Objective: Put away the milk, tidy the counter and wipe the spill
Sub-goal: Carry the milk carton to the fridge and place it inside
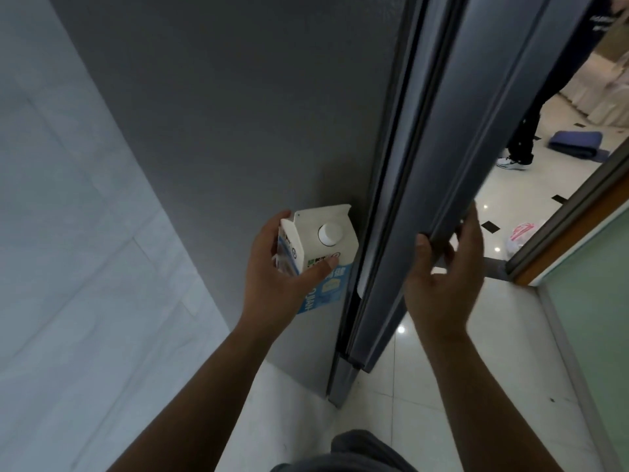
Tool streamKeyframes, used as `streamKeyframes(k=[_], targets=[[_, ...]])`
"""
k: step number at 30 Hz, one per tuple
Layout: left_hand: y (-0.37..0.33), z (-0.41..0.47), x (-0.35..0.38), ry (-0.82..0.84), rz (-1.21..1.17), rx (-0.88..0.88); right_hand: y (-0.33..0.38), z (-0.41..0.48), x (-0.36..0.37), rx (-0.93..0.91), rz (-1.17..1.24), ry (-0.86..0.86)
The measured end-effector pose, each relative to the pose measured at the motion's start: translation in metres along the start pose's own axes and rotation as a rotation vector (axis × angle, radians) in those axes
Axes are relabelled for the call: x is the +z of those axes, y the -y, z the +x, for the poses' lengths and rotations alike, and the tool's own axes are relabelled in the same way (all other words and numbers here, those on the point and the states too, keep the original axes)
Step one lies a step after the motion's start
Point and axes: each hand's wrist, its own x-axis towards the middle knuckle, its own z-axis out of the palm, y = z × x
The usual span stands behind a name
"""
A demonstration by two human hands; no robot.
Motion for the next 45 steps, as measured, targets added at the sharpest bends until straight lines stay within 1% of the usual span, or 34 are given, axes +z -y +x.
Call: streamKeyframes(k=[4,8,13,18,21,25,29,34,38,45], targets=[[0.000,-0.005,0.009,0.012,-0.050,0.014,-0.013,0.001,-0.037,-0.009,-0.085,-0.093],[-0.004,-0.015,0.026,0.056,-0.071,0.070,-0.017,0.000,-0.061,0.145,-0.085,-0.243],[-0.016,-0.017,0.065,0.187,-0.115,0.072,-0.026,0.003,-0.093,0.229,-0.099,-0.283],[-0.028,-0.013,0.105,0.271,-0.126,0.080,-0.052,0.012,-0.134,0.356,-0.072,-0.353],[-0.037,-0.014,0.132,0.329,-0.157,0.069,-0.068,0.024,-0.165,0.383,-0.070,-0.395],[-0.048,-0.015,0.178,0.365,-0.209,0.049,-0.087,0.040,-0.199,0.413,-0.097,-0.356],[-0.060,-0.017,0.229,0.392,-0.225,0.041,-0.116,0.061,-0.232,0.425,-0.105,-0.261],[-0.070,-0.012,0.287,0.346,-0.252,0.015,-0.161,0.097,-0.275,0.437,-0.122,-0.187],[-0.075,-0.009,0.331,0.292,-0.199,0.014,-0.195,0.125,-0.303,0.393,-0.064,-0.156],[-0.093,-0.004,0.399,0.232,-0.100,0.040,-0.256,0.166,-0.331,0.445,-0.013,-0.103]])
